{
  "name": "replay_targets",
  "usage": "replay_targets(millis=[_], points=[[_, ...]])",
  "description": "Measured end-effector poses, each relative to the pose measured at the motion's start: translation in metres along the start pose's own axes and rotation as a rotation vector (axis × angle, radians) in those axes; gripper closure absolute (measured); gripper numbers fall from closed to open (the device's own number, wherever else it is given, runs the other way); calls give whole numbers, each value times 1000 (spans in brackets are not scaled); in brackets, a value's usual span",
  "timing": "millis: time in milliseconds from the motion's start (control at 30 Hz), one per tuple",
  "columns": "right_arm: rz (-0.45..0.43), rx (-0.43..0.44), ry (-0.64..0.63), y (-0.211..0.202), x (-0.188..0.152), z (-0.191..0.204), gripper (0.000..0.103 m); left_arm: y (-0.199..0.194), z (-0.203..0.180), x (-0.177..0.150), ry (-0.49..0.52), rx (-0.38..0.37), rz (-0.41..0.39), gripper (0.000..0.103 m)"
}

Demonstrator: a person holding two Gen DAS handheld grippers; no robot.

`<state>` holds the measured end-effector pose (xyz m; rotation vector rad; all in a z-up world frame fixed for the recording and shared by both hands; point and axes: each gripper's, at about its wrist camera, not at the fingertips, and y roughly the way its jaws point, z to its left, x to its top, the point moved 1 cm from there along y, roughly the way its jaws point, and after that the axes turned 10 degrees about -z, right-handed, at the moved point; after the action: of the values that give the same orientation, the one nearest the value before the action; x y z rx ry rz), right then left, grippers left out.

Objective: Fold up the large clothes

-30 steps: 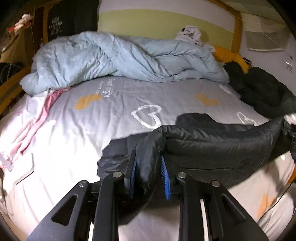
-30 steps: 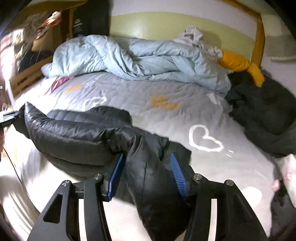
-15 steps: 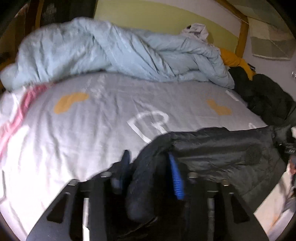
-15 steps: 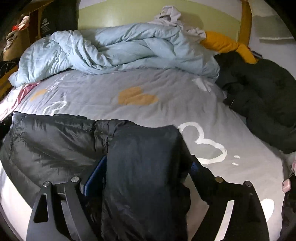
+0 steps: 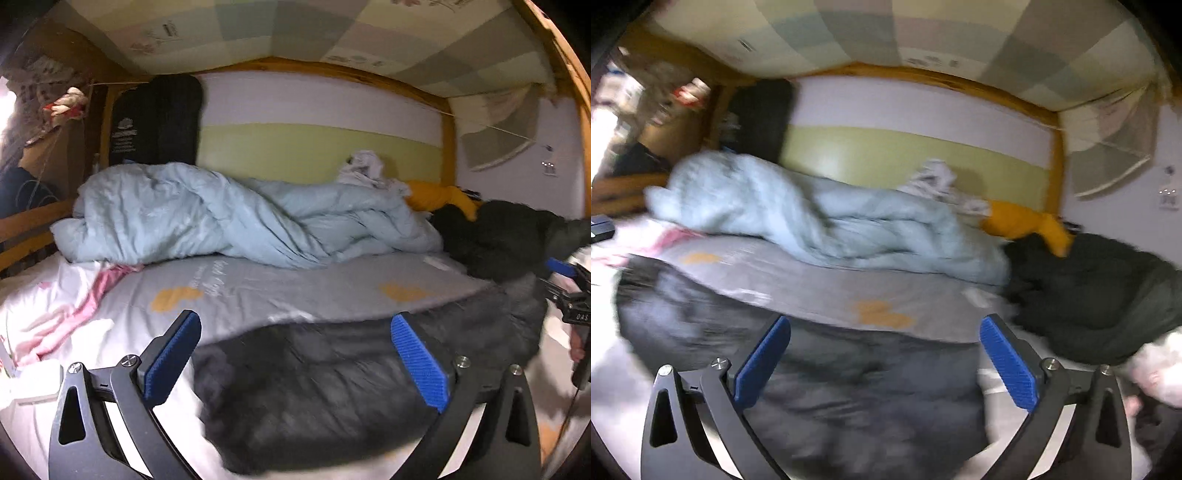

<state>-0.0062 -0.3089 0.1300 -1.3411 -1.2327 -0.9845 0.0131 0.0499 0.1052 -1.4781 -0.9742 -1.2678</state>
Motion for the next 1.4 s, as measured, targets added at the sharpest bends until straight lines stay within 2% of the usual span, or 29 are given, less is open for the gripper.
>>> replay_targets(millis=[33,100,200,300,367,433,500,600,700,767,833,900,1033,1400], points=[[11,53,12,-2,-1,7,0,2,-4,-4,-2,-18,23,1],[65,92,11,4,-7,19,0,21,-10,-16,1,-43,102,1],[168,53,29,24,-23,25,0,50,-11,-32,9,15,190,1],[357,-33,145,71,-45,4,0,85,2,-44,-44,6,283,1],[438,-24,235,89,-57,-8,0,108,13,-49,-72,14,336,1],[496,6,261,109,-68,-17,0,127,23,-52,-106,27,373,1],[512,0,237,120,-72,-16,0,146,25,-56,-119,39,413,1],[541,-18,172,145,-83,-8,0,168,26,-63,-104,79,416,0],[581,-5,238,160,-90,-17,0,185,35,-77,-155,71,470,0],[629,37,328,166,-96,-28,0,189,42,-85,-191,55,493,0],[663,70,385,172,-103,-36,0,190,44,-92,-194,35,504,0],[686,86,379,176,-111,-36,0,190,42,-96,-180,29,500,0],[657,103,335,179,-120,-29,0,191,36,-102,-144,44,497,0],[610,70,253,169,-121,-20,0,189,30,-108,-70,62,481,0]])
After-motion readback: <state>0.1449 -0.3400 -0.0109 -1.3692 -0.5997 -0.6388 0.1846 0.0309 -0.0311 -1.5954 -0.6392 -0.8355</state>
